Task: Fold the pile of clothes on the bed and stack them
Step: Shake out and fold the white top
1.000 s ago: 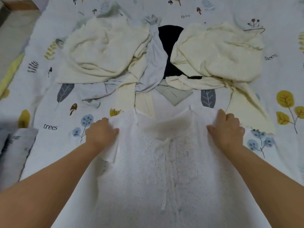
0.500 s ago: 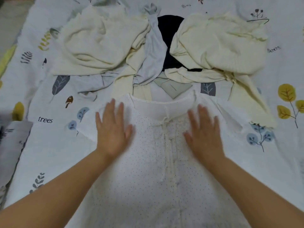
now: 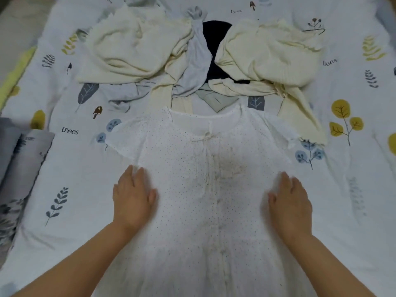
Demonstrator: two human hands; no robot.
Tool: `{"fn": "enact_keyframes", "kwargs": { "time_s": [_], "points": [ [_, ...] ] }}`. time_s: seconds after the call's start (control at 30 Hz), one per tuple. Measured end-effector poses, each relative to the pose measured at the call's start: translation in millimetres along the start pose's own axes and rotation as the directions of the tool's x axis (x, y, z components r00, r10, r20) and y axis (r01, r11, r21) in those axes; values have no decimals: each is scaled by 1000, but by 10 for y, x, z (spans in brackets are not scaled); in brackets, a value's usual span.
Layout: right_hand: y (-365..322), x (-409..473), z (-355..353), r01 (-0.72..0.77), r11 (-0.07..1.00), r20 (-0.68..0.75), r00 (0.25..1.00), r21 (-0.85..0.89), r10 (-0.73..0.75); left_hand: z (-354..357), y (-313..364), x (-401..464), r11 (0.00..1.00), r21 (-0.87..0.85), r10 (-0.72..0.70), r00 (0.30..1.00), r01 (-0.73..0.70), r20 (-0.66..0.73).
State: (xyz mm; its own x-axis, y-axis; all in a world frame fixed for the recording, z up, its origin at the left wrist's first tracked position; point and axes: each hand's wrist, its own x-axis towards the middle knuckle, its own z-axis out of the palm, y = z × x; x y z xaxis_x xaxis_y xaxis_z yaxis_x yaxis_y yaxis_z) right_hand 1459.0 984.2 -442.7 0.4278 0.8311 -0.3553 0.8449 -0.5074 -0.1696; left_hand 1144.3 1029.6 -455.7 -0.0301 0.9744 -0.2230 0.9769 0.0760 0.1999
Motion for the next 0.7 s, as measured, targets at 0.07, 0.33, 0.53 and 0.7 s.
{"fn": "enact_keyframes", "kwargs": {
  "time_s": [0.07, 0.33, 0.53, 0.7],
  "points": [
    [168, -197, 30, -136, 988, 2, 991, 66, 136, 50, -93, -288, 988, -63, -139, 990, 140, 19],
    [597, -569, 43, -278, 951, 108, 958, 132, 265, 109, -340, -945, 837, -272, -422, 876, 475, 234],
    [775, -605, -7, -282, 935, 242, 943, 217, 228, -8, -541, -1245, 828, -231, -395, 824, 511, 407],
    [832, -532, -130, -250, 963, 277, 922, -103, 269, -182, -649, -1251, 855, -109, -380, 756, 507, 533]
  ]
}}
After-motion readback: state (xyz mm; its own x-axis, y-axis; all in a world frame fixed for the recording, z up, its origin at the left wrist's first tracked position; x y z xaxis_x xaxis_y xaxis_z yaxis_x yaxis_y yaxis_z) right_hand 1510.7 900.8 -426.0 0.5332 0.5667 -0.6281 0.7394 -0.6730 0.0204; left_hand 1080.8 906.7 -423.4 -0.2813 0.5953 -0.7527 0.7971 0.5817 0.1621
